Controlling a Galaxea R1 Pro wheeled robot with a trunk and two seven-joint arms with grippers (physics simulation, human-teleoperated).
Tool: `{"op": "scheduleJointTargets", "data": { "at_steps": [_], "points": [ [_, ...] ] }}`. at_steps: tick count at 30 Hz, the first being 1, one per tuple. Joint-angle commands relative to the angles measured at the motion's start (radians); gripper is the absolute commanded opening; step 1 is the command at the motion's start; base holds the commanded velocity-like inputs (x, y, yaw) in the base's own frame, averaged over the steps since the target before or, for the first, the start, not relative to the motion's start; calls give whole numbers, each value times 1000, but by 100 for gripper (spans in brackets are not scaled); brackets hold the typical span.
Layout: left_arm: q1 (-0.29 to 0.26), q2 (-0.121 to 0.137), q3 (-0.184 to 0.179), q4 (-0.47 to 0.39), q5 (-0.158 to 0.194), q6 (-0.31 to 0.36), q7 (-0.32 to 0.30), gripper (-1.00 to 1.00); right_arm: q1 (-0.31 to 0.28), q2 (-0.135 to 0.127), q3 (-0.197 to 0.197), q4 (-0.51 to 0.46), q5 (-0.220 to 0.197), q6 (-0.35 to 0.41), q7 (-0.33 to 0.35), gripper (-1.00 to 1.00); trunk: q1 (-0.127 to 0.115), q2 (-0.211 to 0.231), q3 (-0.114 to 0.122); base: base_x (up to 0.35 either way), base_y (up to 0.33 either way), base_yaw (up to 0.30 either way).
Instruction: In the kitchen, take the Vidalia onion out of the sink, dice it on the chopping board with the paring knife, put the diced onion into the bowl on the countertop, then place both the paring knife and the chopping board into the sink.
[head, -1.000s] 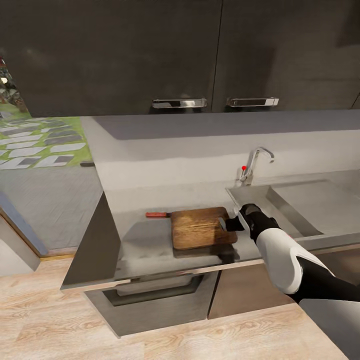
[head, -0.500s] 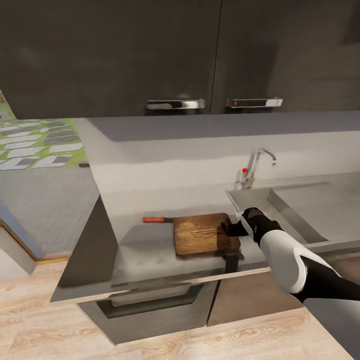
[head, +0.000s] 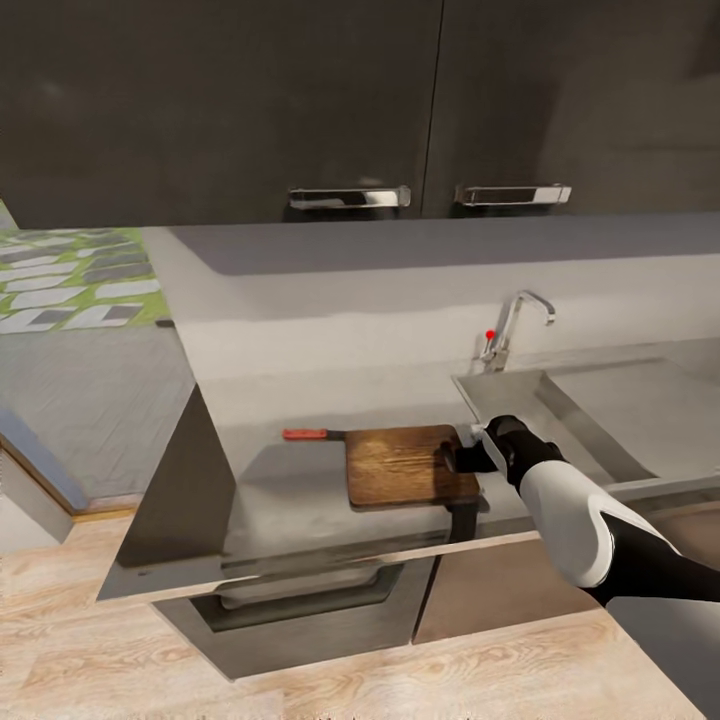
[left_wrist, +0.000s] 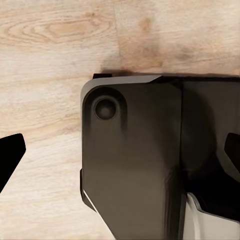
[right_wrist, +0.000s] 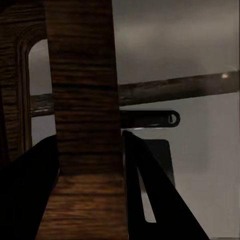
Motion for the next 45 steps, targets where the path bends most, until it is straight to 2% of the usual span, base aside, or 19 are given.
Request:
{"op": "scheduleJointTargets", "data": {
  "at_steps": [1,14,30,40,45],
  "points": [
    [0,0,0,-2,1,-1,-1,100,1,1,8,6,34,4,6,-100,1,-1,-4,-64,0,0],
    [0,0,0,-3,1,-1,-1,100,1,1,8,6,34,7,8,-100,1,-1,-15,-7,0,0],
    [0,0,0,-3,1,-1,-1,100,1,3,10,6,34,8,10,-100,1,-1,4,0,0,-120],
    [0,0,0,-3,1,-1,-1,100,1,13,15,8,36,10,11,-100,1,-1,6,0,0,-14],
    [0,0,0,-3,1,-1,-1,100,1,14,17,26,37,10,41,-100,1,-1,6,0,0,0]
  ]
}}
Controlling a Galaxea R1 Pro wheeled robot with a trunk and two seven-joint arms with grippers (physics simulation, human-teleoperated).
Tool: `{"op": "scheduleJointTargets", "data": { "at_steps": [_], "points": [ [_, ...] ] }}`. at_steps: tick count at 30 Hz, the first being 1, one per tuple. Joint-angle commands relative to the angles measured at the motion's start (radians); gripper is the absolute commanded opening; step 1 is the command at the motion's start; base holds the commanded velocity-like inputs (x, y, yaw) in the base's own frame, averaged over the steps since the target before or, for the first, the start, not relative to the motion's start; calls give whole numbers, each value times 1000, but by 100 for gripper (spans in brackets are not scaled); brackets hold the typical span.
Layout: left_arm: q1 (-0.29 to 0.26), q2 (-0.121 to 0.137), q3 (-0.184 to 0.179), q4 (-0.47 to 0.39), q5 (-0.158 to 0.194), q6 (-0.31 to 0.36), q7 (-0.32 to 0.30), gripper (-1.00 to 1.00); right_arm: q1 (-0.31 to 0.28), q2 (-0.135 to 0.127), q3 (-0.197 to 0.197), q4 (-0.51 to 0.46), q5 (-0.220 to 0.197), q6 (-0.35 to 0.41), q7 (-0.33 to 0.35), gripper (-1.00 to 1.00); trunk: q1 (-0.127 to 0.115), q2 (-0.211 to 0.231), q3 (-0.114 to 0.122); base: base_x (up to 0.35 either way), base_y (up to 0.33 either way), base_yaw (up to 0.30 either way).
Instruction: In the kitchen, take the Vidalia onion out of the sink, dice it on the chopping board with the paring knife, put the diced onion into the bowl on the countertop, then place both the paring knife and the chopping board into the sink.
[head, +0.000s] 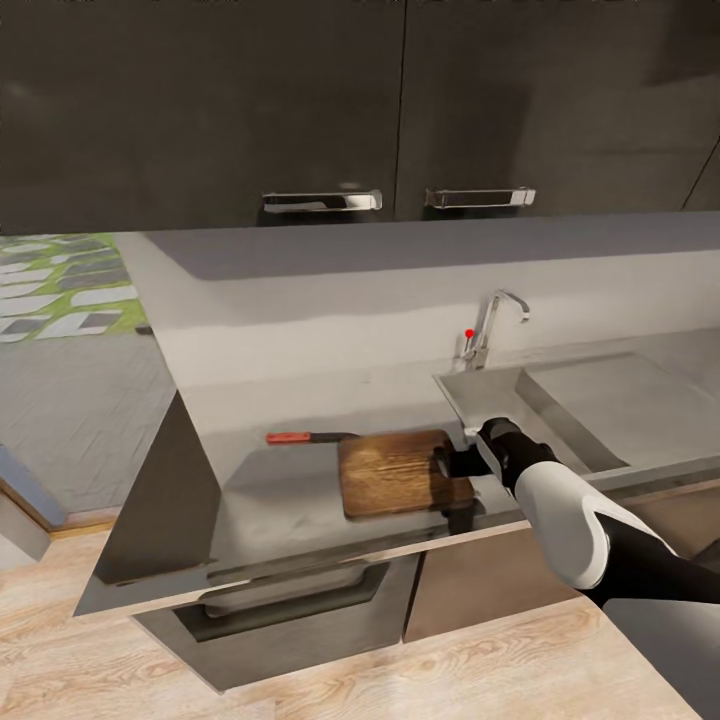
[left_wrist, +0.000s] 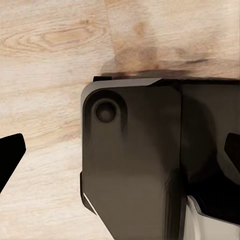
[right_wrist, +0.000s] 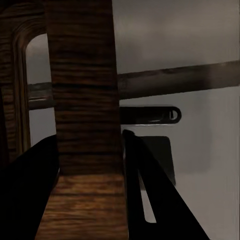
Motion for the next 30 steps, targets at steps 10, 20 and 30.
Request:
{"op": "scheduleJointTargets", "data": {
  "at_steps": [10,20,30],
  "points": [
    [0,0,0,-2,1,-1,-1,100,0,0,-2,24,38,3,27,-100,1,-1,-2,0,0,0],
    [0,1,0,-2,2,0,-1,100,0,1,-2,33,39,3,28,-100,1,-1,-2,91,0,0],
    [0,1,0,-1,1,0,-1,100,0,0,-1,41,39,3,28,-100,1,-1,-2,11,0,0]
  ]
}}
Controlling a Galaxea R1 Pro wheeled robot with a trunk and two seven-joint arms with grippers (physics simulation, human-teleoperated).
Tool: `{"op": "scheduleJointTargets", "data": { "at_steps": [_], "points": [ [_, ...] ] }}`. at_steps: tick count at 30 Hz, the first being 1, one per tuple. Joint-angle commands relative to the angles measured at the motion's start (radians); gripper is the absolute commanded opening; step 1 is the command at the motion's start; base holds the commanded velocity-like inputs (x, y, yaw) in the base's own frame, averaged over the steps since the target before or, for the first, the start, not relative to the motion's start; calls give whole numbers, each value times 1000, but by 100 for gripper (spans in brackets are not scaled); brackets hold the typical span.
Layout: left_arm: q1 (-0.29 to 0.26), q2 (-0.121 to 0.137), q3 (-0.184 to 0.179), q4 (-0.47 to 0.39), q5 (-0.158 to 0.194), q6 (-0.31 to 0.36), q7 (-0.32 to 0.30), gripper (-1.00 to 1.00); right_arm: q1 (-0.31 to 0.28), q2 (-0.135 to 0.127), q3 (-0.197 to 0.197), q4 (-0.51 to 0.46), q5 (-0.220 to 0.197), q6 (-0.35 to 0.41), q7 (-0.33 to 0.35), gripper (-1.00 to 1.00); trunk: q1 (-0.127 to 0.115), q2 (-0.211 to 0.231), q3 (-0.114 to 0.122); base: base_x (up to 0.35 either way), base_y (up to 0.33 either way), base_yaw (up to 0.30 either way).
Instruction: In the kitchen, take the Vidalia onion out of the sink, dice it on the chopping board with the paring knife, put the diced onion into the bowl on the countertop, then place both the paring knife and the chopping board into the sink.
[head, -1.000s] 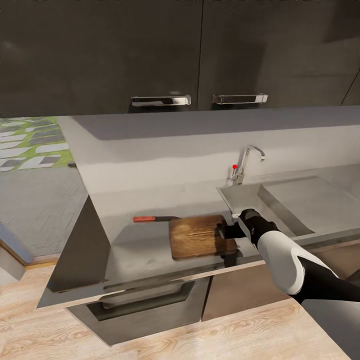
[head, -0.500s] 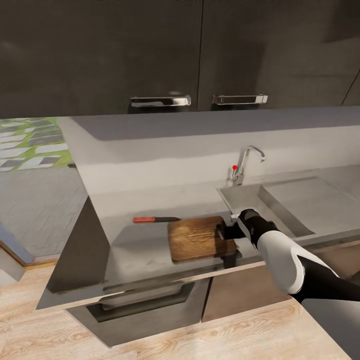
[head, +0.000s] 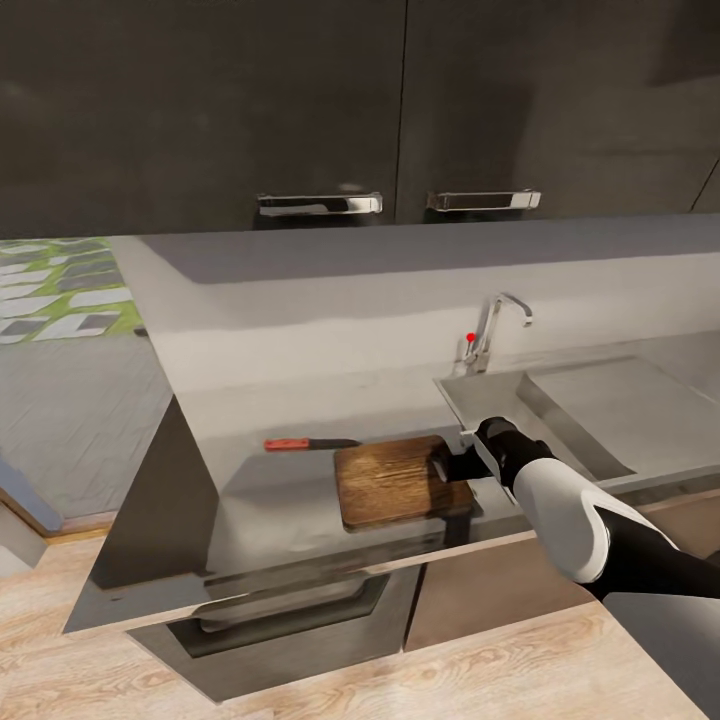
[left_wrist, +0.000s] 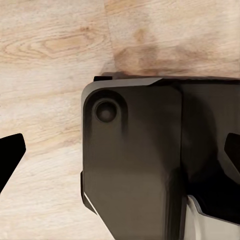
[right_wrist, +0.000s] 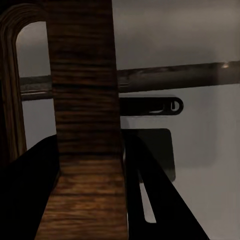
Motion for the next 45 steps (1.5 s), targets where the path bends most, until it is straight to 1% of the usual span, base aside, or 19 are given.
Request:
{"op": "scheduleJointTargets", "data": {
  "at_steps": [1,2,21,45],
  "points": [
    [0,0,0,-2,1,-1,-1,100,21,1,-9,-5,8,-19,7,-100,1,0,-2,0,0,0],
    [0,0,0,-1,1,-1,-1,100,21,0,-9,-5,8,-19,7,100,1,0,-2,0,0,0],
    [0,0,0,-1,2,-1,-1,100,21,0,-9,-5,9,-19,7,100,1,0,-2,0,0,0],
    [0,0,0,-1,2,-1,-1,100,21,2,-2,-6,16,-19,10,100,1,0,35,0,0,0]
  ]
}}
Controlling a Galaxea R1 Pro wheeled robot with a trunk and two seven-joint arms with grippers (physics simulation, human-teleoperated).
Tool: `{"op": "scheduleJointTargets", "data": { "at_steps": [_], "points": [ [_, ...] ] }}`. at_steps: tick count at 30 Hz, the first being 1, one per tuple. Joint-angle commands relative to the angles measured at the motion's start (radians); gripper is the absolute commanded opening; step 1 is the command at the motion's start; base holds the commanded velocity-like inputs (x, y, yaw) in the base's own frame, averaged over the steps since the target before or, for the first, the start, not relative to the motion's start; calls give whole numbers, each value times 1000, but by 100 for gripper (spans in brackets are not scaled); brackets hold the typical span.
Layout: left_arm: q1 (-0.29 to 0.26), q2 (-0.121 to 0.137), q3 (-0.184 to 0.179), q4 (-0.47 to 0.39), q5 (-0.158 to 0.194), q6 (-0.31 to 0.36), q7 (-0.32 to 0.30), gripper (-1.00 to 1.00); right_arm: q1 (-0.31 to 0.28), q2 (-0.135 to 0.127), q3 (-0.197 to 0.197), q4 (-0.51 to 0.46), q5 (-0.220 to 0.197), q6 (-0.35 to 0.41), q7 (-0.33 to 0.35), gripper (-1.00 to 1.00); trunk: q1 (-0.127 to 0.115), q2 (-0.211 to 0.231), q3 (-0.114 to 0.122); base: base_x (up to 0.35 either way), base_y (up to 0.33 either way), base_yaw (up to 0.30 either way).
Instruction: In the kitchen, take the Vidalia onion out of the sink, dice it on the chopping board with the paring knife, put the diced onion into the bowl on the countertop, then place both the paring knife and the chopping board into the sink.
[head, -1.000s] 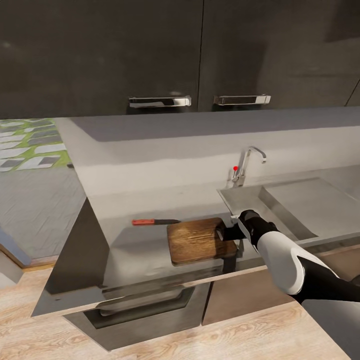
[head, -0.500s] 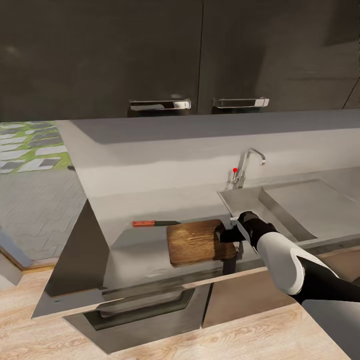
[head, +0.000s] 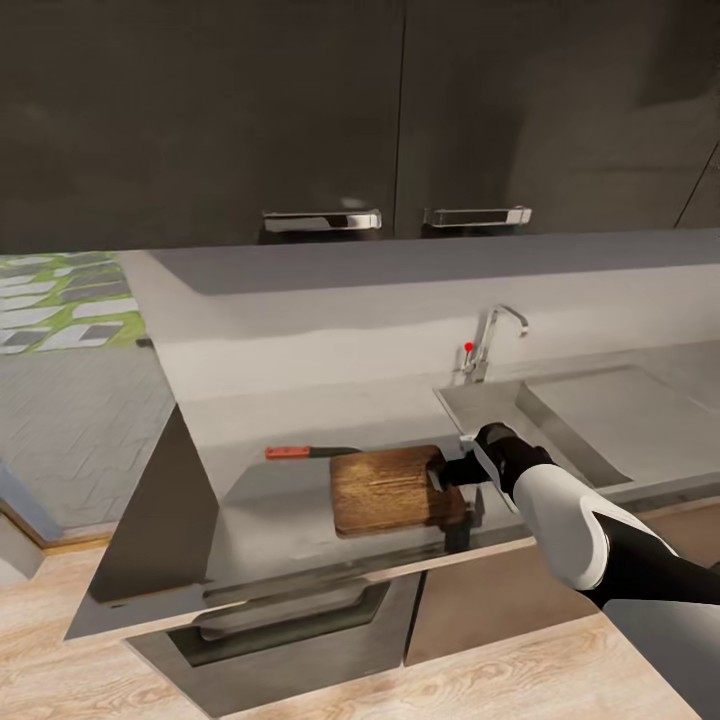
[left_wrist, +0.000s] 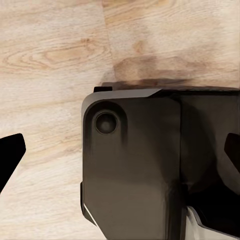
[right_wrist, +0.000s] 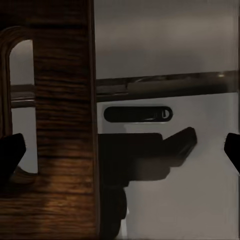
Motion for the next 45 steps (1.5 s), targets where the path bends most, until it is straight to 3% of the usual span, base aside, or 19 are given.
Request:
{"op": "scheduleJointTargets", "data": {
  "at_steps": [1,25,32,36,39,45],
  "points": [
    [0,0,0,-1,1,-1,-1,100,0,1,-5,-3,11,5,7,100,1,-2,0,0,0,0],
    [0,0,0,-2,0,-1,-1,100,0,2,-6,-18,12,3,7,100,1,-2,38,0,0,0],
    [0,0,0,-2,1,-1,-1,100,0,11,0,-63,12,2,12,100,1,-2,49,0,0,0],
    [0,0,0,-2,1,-1,-1,100,0,29,4,-130,12,3,29,100,1,-2,56,0,0,0],
    [0,0,0,-1,1,-1,-1,100,0,71,41,-287,12,19,54,100,1,-2,58,0,0,0],
    [0,0,1,-1,1,-1,-1,100,0,110,114,-382,10,61,59,100,1,-2,60,0,6,0]
  ]
}}
